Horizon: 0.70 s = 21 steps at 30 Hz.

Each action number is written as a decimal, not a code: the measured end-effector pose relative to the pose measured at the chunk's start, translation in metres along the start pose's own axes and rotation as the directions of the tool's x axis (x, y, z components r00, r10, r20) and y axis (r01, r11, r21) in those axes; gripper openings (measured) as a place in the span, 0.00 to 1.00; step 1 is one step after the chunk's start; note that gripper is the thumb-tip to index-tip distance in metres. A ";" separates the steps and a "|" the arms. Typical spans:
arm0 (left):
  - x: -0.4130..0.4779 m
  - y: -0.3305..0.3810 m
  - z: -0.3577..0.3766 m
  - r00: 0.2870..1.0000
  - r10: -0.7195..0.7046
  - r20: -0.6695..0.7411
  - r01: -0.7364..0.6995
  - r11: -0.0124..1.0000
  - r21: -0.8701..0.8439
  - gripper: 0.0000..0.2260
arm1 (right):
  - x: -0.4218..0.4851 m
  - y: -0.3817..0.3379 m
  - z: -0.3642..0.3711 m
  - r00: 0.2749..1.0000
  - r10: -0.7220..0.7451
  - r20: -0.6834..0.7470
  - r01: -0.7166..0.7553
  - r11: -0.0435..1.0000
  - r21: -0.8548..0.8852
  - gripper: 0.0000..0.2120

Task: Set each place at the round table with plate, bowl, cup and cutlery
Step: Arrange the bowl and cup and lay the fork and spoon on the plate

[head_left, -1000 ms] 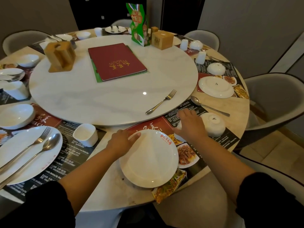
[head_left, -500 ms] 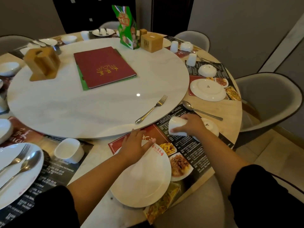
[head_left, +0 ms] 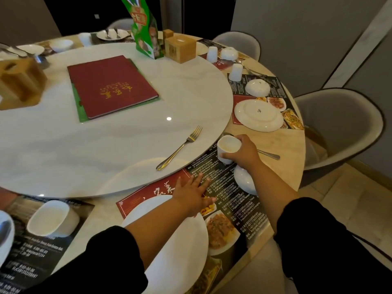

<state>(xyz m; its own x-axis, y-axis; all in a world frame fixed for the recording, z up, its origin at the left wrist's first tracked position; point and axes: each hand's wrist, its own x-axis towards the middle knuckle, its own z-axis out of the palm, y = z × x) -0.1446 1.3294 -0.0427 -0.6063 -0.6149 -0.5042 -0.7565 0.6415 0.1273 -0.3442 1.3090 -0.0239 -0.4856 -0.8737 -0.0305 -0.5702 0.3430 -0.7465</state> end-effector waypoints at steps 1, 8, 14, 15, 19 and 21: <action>0.001 0.000 0.002 1.000 -0.002 -0.007 0.002 1.000 0.010 0.31 | 0.002 0.000 0.002 1.000 0.004 -0.002 -0.004 1.000 -0.002 0.36; -0.002 -0.003 0.003 0.999 0.013 -0.043 -0.014 0.999 -0.038 0.31 | 0.006 0.002 0.007 0.999 0.019 0.030 -0.019 1.000 -0.002 0.39; -0.046 -0.033 -0.013 0.939 -0.130 -0.318 -0.144 0.691 -0.708 0.24 | -0.057 -0.015 0.007 0.944 -0.076 -0.321 0.140 0.973 0.181 0.23; -0.058 -0.042 -0.009 0.907 -0.213 -0.364 -0.141 0.659 -0.739 0.22 | -0.074 -0.017 0.012 0.955 -0.067 -0.289 0.136 0.964 0.229 0.17; -0.100 -0.073 0.021 0.802 -0.418 -0.427 -0.025 0.691 -0.723 0.18 | -0.137 -0.016 0.042 0.975 -0.082 0.205 0.043 0.981 0.191 0.05; -0.116 -0.080 0.033 0.782 -0.430 -0.452 -0.041 0.688 -0.724 0.17 | -0.154 -0.015 0.055 0.932 -0.067 0.357 0.012 0.988 0.152 0.09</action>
<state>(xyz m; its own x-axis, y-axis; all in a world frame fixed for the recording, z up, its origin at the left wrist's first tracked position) -0.0061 1.3647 -0.0223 -0.2598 -0.9636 -0.0627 -0.6737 0.1344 0.7267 -0.2242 1.4193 -0.0447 -0.1780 -0.9600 -0.2160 -0.4686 0.2757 -0.8393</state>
